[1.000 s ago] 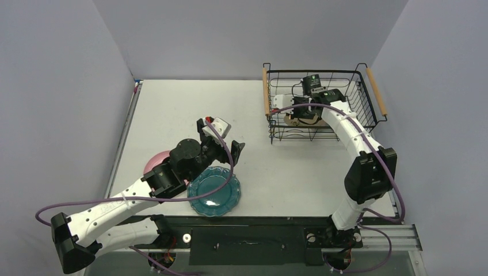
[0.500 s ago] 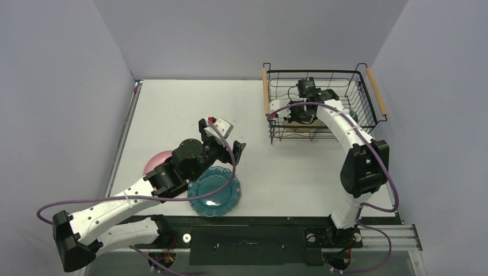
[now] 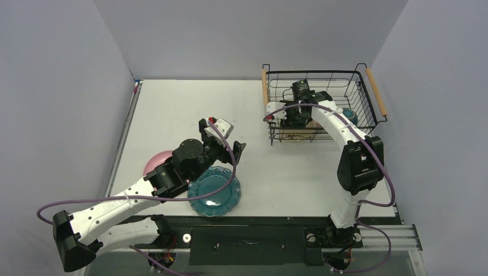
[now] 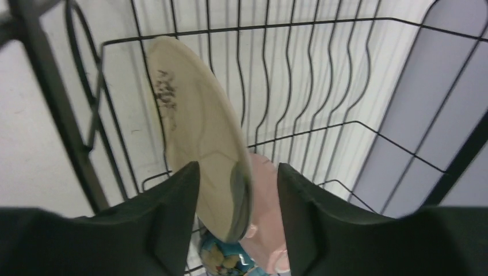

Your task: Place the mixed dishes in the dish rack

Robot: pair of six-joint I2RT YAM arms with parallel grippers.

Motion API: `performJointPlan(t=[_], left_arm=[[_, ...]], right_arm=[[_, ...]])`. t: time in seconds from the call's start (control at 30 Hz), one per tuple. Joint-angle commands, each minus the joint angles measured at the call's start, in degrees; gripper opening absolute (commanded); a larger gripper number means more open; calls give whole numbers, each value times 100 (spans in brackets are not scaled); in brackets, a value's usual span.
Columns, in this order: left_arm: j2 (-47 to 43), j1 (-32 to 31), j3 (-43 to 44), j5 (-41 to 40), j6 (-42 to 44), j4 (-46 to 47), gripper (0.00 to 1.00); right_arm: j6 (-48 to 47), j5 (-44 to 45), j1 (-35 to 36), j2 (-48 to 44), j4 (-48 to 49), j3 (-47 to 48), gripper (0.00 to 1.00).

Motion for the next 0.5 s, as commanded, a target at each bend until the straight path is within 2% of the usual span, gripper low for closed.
performJointPlan(t=[0.0,0.3,0.37,0.47], left_arm=[[-17,-30,23,15,19,290,87],[75,-22,-5,68,-45,316,87],[117,-17,-4,72,-66,326,87],[182,-1,-10,81,-97,335,86]], right_arm=[[175,-4,17,-376,160,-149,57],[523,-29,-2,-1110,289,-279,70],[697,-27,-34,-1346,408,-378,79],[992,3,-81,-1817,640,-686,81]])
